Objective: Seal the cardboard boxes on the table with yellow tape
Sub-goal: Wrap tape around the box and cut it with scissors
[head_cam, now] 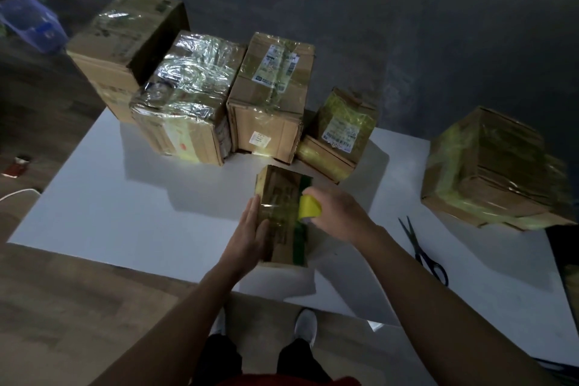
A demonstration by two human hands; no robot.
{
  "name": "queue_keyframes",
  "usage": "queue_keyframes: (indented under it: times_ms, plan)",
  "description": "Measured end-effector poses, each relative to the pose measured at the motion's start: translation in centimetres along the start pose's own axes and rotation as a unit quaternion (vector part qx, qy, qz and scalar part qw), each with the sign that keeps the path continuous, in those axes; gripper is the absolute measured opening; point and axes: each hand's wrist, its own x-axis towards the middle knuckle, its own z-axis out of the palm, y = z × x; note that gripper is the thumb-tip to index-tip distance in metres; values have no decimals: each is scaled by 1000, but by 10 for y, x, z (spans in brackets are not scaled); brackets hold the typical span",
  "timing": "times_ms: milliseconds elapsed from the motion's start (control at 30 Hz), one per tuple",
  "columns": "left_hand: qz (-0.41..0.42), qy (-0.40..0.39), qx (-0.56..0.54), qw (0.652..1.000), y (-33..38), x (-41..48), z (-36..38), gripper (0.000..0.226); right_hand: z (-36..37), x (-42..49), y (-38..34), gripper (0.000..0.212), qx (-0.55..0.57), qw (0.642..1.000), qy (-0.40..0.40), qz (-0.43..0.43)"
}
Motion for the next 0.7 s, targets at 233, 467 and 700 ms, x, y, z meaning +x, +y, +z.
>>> queue_keyframes:
  times_ms: [233,467,700]
  plan:
    - [52,-21,476,878,-12,-1,-5,96,10,21,-30,58,-108,992,32,-48]
    - [8,-63,554,830,-11,4,-4,74,7,6,-15,60,18,999,27,-32]
    - [7,-73,605,793,-4,7,-1,78,1,-11,-3,55,-21,999,21,-28]
